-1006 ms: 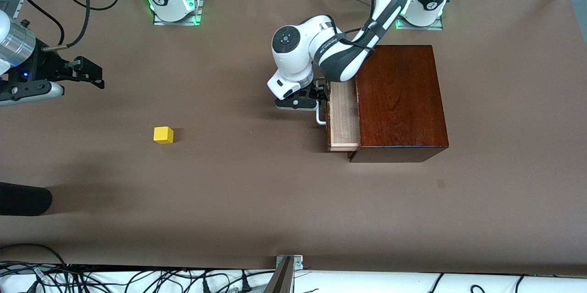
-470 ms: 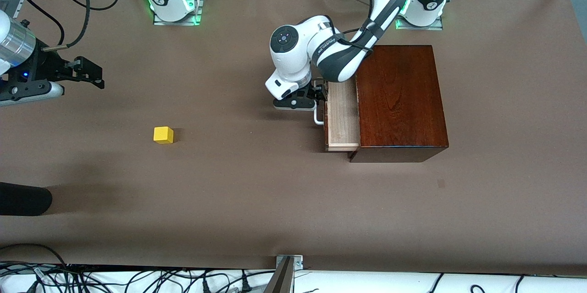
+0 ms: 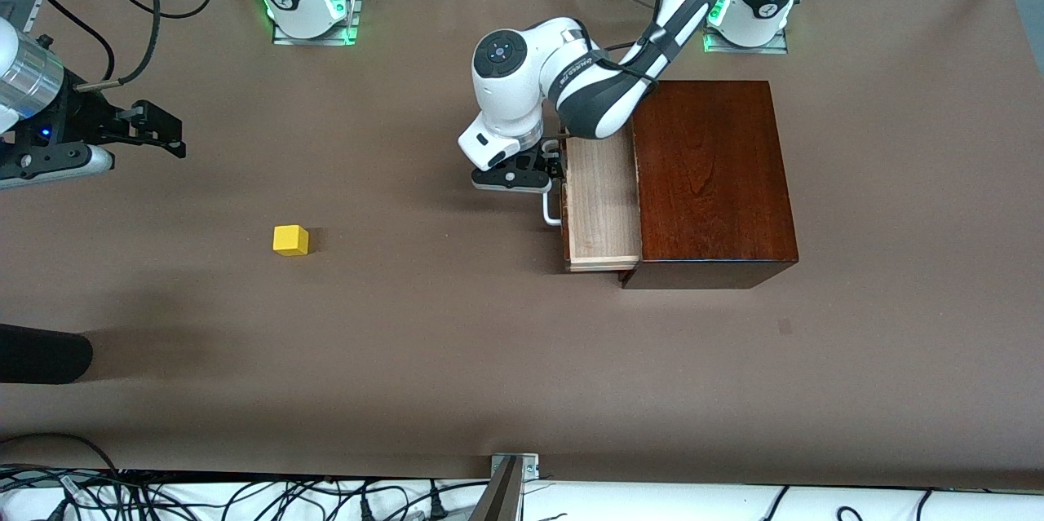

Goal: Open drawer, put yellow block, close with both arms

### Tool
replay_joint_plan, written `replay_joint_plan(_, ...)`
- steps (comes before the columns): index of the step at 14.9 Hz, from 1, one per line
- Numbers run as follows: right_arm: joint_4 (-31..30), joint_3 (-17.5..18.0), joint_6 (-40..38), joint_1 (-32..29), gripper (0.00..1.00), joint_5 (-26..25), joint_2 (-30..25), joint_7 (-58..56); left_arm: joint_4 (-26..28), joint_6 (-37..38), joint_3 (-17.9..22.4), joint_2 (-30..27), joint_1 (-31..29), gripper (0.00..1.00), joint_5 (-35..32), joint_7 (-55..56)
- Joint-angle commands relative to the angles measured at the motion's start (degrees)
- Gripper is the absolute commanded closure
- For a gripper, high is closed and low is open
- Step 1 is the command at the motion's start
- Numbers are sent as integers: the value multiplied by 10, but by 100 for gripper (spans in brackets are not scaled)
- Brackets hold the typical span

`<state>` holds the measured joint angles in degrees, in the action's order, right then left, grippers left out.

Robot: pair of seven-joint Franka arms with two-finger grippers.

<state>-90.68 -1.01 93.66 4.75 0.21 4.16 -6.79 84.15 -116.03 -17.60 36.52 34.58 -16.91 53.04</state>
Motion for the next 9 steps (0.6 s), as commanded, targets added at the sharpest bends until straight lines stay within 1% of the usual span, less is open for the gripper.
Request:
replay_joint_plan(1,15,3,-13,-4,0,3,4,-5,-4,74,-2,-48,-13,0,10,-4)
replay_joint_plan(4,15,1,-7,-4,0,1,6,0,-4,145,-2,-100,-50,0,10,-31)
replay_joint_plan(6,16,3,-8,-4,0,2,5,2,-4,177,-3,-141,-92,0,11,-110)
replay_joint_plan(9,15,3,-3,-4,0,2,5,2,-5,218,-3,-188,-178,0,59,-232)
